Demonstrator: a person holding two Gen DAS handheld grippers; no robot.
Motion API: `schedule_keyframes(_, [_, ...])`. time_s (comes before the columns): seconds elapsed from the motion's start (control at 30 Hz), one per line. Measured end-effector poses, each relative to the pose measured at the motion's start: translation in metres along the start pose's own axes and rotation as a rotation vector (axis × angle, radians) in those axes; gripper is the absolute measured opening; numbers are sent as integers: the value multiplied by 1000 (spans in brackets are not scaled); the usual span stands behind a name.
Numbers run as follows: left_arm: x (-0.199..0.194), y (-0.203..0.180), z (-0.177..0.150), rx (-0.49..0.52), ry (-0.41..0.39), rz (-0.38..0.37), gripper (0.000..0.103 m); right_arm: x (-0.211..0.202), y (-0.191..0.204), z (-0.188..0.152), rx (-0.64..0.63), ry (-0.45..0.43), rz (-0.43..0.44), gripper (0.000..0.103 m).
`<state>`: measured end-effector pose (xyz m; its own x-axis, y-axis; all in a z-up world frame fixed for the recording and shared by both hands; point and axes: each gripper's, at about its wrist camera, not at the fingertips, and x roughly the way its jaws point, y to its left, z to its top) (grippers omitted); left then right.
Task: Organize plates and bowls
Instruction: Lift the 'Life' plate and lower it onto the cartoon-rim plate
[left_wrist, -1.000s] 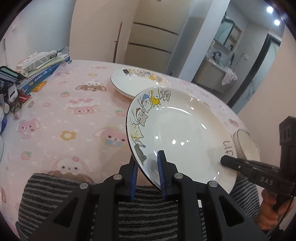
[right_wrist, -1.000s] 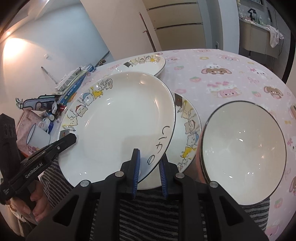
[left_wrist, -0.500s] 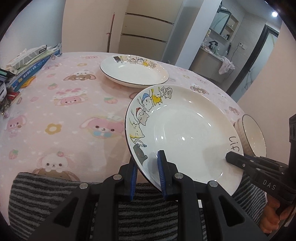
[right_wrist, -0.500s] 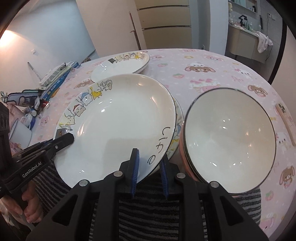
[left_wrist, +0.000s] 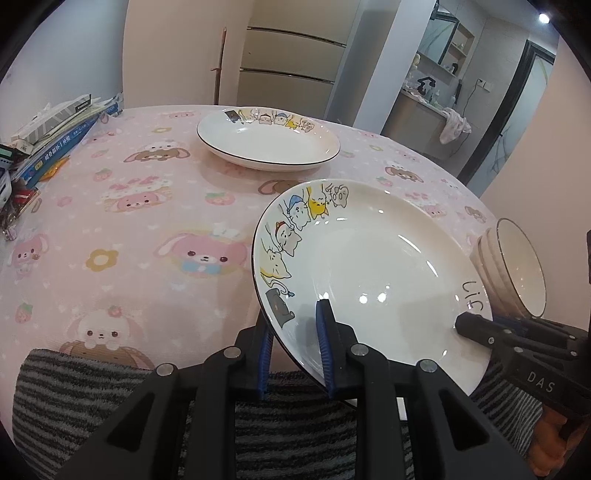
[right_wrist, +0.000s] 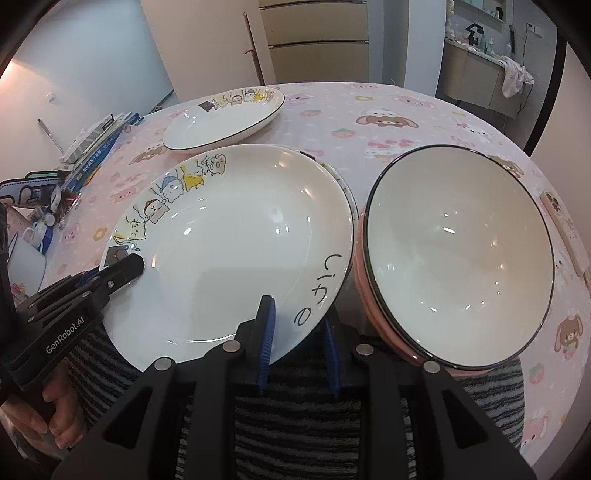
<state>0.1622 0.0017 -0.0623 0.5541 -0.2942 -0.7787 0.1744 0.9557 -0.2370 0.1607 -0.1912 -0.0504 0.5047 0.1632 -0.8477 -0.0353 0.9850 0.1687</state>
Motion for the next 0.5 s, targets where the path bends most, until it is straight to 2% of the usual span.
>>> schedule_keyframes(0.3, [3,-7,5,31,-1,54,25,5,2,1,5,31,-28,27])
schedule_keyframes(0.5, [4,-2,7,9,-12,38,25,4,4,0,30,46,-15,33])
